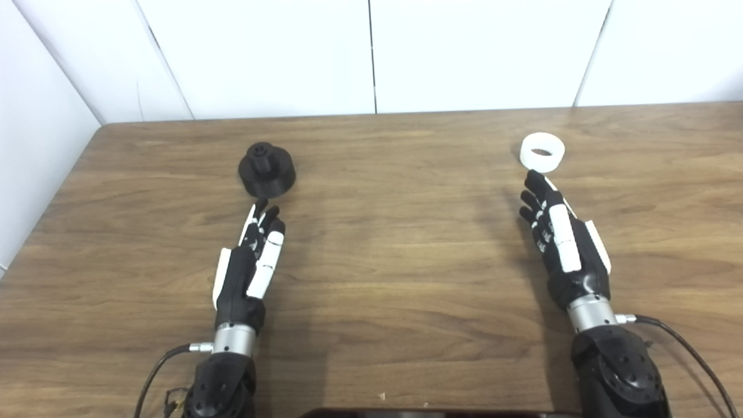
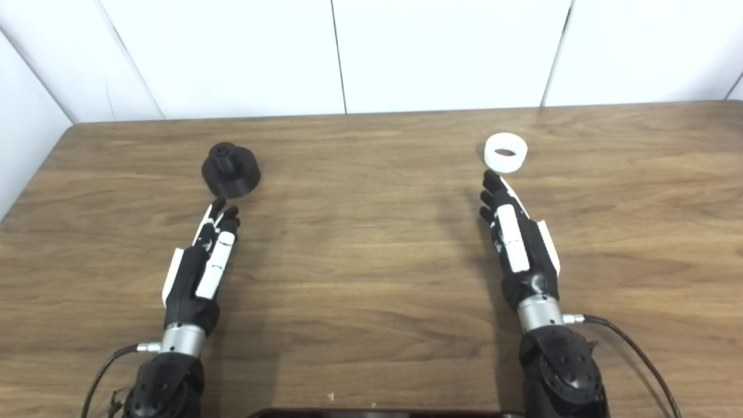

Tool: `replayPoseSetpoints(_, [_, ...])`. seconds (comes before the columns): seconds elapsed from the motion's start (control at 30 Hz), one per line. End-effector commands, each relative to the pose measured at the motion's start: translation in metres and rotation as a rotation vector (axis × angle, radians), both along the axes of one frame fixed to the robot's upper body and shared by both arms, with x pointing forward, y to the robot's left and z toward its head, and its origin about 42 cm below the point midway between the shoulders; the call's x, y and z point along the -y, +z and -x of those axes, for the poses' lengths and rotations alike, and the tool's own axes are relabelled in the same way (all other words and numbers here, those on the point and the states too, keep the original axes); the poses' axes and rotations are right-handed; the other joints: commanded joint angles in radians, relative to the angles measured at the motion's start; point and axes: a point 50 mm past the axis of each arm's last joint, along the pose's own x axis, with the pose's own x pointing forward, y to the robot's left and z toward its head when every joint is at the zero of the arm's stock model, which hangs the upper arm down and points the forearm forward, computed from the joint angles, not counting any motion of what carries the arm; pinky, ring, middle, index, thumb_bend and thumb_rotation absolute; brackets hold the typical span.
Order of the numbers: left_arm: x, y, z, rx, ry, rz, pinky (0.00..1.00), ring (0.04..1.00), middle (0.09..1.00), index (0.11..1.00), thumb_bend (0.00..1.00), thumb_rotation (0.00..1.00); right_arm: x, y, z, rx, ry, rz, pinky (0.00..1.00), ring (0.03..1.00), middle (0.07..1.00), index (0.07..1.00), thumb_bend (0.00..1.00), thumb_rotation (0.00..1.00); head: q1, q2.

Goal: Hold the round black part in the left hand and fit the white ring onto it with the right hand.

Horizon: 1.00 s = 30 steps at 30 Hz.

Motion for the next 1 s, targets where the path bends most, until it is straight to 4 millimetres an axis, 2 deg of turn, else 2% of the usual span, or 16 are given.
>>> replayPoseSetpoints(0.0, [-0.001,0.009,-0.001,0.046,0.002,-0.021,0.97,0.952,0.95,0.985,0.47,0.73,-0.004,0.019,-0.006,0.089,0.01,-0.019,0.94,0.945,0.942,0.904,0.57,0.87,0.001,0.0])
replayPoseSetpoints(0.43, [-0.001,0.008,-0.002,0.052,-0.003,-0.025,0.98,0.953,0.952,0.987,0.47,0.74,-0.005,0.019,-0.007,0.09,0.022,-0.008,0.94,0.95,0.945,0.906,0.56,0.89,-0.004,-0.013])
replayPoseSetpoints(0.77, [-0.002,0.008,-0.001,0.041,-0.006,-0.028,0.99,0.964,0.953,0.985,0.48,0.71,-0.005,0.016,-0.008,0.089,0.024,-0.005,0.94,0.949,0.945,0.911,0.57,0.89,0.015,-0.026])
replayPoseSetpoints(0.97, [-0.015,0.024,0.004,0.066,-0.033,-0.106,0.98,0.973,0.96,0.992,0.51,0.66,-0.007,0.015,-0.008,0.085,0.024,-0.015,0.94,0.947,0.945,0.912,0.58,0.88,0.032,-0.028])
